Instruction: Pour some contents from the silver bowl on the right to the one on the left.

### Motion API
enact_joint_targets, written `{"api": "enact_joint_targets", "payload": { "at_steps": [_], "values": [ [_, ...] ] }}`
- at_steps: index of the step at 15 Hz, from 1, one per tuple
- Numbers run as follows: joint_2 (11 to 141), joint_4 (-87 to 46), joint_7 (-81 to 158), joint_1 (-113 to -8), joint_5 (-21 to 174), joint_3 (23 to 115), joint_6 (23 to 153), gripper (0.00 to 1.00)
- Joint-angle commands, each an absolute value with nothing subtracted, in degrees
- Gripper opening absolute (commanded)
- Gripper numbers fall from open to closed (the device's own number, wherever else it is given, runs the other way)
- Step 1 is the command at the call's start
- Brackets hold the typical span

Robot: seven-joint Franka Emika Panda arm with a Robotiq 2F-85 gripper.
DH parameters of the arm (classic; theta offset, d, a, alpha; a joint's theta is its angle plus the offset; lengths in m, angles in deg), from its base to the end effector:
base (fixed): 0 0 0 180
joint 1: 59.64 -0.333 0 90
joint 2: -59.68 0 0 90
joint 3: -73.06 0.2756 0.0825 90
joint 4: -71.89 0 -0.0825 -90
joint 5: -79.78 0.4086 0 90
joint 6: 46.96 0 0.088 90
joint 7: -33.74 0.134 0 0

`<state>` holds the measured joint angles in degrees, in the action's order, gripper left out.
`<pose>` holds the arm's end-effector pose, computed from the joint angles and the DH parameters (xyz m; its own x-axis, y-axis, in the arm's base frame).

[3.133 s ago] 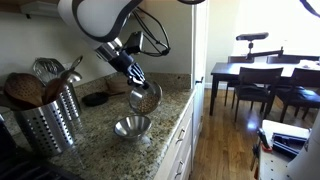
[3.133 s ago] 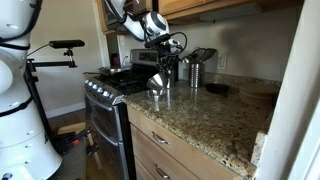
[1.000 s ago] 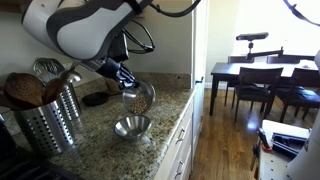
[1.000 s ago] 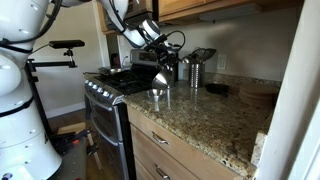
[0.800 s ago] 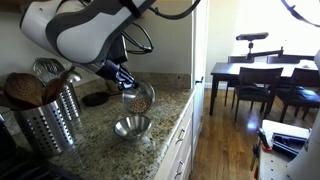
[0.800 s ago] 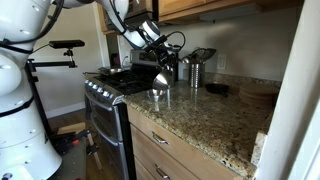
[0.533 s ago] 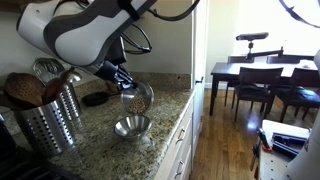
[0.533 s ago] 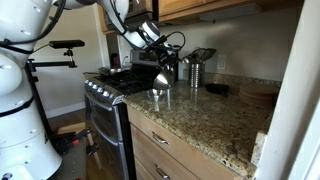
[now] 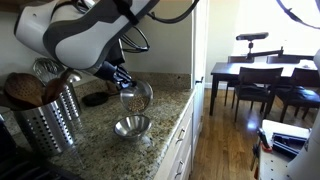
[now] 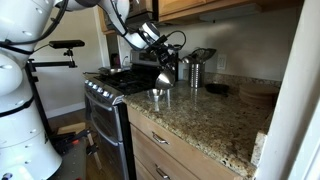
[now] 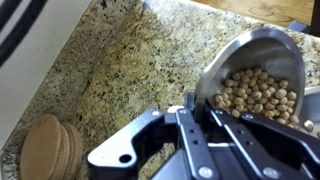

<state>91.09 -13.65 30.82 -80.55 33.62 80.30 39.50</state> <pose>0.6169 0.2060 0.2874 0.7492 0.4114 -0.5190 0.6621 -0.4848 0.5715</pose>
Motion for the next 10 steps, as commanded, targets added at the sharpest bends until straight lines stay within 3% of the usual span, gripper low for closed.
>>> {"api": "enact_joint_targets", "payload": {
  "at_steps": [1, 10],
  "values": [
    [92.0, -11.9, 31.6, -81.2, 31.6, 80.5, 36.7, 0.07],
    [91.3, -12.3, 30.9, -81.0, 32.1, 80.9, 36.0, 0.07]
  ]
}}
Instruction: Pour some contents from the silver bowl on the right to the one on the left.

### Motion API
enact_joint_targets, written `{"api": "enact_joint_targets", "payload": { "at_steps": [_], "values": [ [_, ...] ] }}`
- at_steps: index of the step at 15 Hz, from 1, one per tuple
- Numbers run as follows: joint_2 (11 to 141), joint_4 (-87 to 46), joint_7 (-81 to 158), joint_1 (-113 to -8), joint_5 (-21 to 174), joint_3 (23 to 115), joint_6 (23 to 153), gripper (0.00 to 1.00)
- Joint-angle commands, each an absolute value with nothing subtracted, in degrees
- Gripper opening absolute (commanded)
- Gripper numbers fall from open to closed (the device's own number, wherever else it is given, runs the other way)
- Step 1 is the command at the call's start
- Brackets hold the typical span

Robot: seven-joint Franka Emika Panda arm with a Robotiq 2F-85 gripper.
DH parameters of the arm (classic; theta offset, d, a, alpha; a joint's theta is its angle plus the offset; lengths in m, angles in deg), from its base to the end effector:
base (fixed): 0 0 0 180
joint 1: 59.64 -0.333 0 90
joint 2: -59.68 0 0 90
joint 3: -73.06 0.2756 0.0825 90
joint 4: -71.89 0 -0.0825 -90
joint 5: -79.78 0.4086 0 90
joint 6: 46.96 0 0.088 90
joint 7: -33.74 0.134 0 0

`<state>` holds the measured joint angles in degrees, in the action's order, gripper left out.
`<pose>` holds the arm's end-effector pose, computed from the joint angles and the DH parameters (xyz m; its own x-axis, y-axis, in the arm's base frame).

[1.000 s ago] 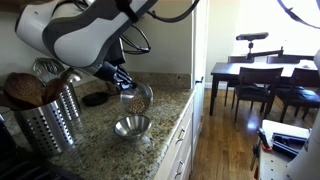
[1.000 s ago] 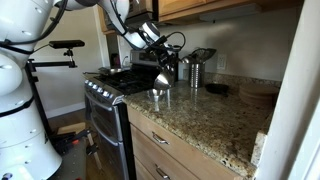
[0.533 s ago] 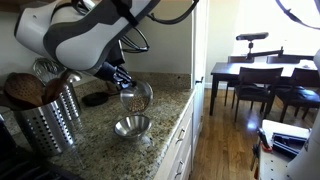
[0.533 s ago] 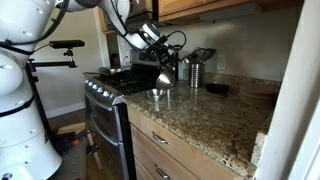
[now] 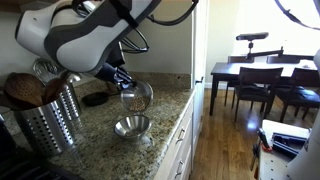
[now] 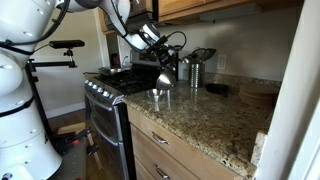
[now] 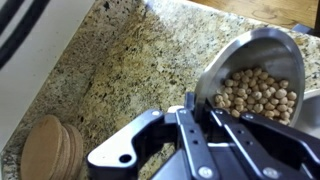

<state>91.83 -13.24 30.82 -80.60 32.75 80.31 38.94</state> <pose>0.6180 0.2048 0.2834 0.7465 0.4025 -0.5299 0.6652 -0.4727 0.5780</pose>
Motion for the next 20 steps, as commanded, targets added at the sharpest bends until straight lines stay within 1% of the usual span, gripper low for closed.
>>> {"api": "enact_joint_targets", "payload": {
  "at_steps": [1, 8, 20],
  "values": [
    [91.4, -11.9, 31.1, -81.1, 32.1, 81.0, 35.8, 0.07],
    [92.3, -8.5, 31.6, -82.5, 32.9, 82.3, 32.9, 0.07],
    [93.7, -8.0, 34.5, -83.7, 33.8, 83.0, 30.1, 0.07]
  ]
}}
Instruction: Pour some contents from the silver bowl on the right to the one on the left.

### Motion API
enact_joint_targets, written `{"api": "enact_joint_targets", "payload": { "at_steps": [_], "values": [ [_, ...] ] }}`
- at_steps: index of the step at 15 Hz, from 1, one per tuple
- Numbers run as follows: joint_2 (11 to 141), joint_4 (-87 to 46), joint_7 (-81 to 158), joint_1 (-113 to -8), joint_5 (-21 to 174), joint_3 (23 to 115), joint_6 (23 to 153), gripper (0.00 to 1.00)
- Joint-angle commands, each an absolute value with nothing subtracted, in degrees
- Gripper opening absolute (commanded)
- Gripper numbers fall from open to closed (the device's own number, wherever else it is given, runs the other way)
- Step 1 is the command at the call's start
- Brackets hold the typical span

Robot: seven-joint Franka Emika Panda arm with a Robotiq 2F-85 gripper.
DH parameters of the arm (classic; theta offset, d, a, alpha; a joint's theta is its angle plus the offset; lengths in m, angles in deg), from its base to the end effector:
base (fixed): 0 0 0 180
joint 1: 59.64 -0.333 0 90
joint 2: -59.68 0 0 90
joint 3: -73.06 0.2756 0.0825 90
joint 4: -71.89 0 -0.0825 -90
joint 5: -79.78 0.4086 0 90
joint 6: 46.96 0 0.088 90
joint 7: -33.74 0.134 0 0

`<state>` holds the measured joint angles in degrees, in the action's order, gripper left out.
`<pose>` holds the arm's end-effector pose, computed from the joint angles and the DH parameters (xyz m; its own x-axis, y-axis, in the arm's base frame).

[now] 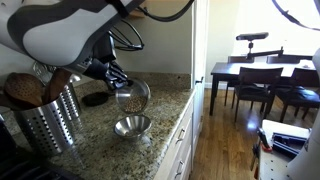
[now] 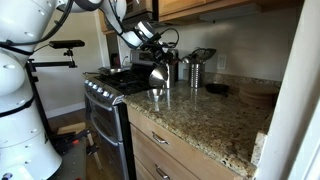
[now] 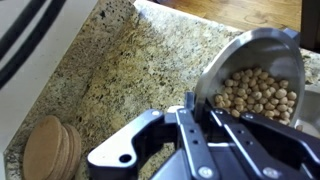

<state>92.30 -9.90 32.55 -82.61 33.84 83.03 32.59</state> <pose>0.5992 0.2441 0.3022 0.7520 0.3816 -0.5375 0.6580 -0.4832 0.5776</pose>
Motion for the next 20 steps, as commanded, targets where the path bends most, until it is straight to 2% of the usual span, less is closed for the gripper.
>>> {"api": "enact_joint_targets", "payload": {
  "at_steps": [1, 20],
  "values": [
    [94.3, -7.6, 34.6, -84.0, 33.6, 83.0, 30.0, 0.07],
    [98.6, -4.9, 37.5, -86.6, 31.1, 82.0, 27.3, 0.07]
  ]
}}
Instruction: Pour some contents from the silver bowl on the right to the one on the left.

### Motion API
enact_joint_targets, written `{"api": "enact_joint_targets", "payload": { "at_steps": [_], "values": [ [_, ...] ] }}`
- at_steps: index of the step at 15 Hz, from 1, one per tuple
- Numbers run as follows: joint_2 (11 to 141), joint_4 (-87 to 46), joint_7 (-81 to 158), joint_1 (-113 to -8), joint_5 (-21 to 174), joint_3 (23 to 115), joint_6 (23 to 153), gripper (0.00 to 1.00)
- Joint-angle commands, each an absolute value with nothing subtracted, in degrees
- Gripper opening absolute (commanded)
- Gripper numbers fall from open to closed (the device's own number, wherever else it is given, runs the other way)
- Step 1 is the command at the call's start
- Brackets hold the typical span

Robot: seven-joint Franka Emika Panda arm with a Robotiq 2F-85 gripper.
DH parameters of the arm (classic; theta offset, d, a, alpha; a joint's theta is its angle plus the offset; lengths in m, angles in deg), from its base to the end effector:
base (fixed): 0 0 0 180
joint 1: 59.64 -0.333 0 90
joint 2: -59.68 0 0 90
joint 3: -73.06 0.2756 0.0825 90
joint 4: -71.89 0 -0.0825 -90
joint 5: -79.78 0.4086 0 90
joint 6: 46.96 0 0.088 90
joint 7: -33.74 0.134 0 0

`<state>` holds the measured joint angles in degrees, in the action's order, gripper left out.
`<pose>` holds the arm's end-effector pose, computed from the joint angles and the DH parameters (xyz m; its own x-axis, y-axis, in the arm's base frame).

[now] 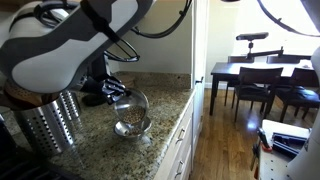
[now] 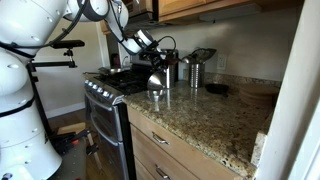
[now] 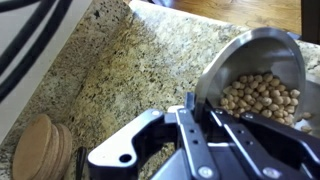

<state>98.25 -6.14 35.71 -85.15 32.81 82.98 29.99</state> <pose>0.5938 0.2666 0.2645 0.7535 0.3408 -0.5623 0.6552 -0.4609 0.5986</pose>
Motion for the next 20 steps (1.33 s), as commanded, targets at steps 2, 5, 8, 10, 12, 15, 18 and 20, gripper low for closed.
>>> {"api": "enact_joint_targets", "payload": {
  "at_steps": [2, 5, 8, 10, 12, 15, 18, 20],
  "values": [
    [98.6, -5.0, 38.3, -86.7, 30.7, 82.1, 27.0, 0.07],
    [98.6, -5.3, 39.4, -86.9, 29.9, 82.1, 26.4, 0.07],
    [98.8, -5.4, 41.0, -87.4, 29.1, 81.9, 25.6, 0.07],
    [99.1, -5.4, 42.0, -87.6, 28.5, 81.9, 25.1, 0.07],
    [99.3, -5.4, 42.9, -87.8, 27.8, 81.9, 24.7, 0.07],
    [99.7, -5.6, 44.3, -87.9, 27.0, 81.8, 23.9, 0.07],
    [99.8, -5.5, 45.3, -87.9, 26.6, 81.9, 23.3, 0.07],
    [99.9, -5.5, 46.4, -88.2, 25.3, 81.8, 23.0, 0.07]
  ]
}}
